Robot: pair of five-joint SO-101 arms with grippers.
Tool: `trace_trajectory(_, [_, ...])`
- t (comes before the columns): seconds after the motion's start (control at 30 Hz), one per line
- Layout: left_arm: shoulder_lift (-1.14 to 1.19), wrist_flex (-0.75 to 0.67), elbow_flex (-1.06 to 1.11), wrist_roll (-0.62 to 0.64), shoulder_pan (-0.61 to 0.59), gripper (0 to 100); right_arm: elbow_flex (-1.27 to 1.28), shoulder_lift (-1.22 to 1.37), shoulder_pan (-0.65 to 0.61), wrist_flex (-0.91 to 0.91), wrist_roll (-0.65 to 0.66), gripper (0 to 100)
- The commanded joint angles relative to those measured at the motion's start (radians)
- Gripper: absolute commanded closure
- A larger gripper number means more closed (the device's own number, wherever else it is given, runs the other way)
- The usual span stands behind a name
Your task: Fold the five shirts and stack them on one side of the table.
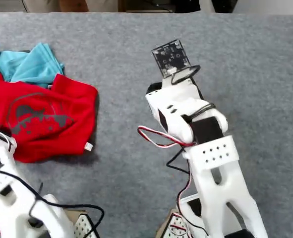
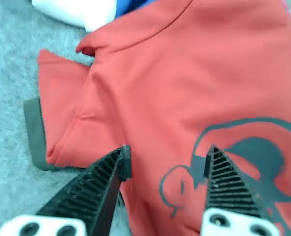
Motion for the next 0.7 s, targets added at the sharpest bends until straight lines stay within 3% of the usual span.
trace_trajectory(0.0, [0.174, -0.08, -0.13, 0.012, -0.005, 75, -0.067, 0.013, -0.016, 0.003, 0.009, 99.2])
trace_trajectory(0.2, [0.522, -0.041, -0.407, 0.008, -0.015, 76, -0.065, 0.016, -0.016, 0.003, 0.009, 99.2])
trace_trajectory(0.37, [0.723, 0.02, -0.539, 0.005, 0.028, 87, -0.065, 0.018, -0.016, 0.003, 0.009, 99.2])
trace_trajectory(0.47, [0.727, 0.107, -0.588, 0.005, 0.072, 99, -0.065, 0.018, -0.016, 0.003, 0.009, 99.2])
trace_trajectory(0.67, [0.584, 0.394, -0.635, 0.006, 0.261, 98, -0.088, 0.01, -0.01, 0.012, 0.006, 99.2])
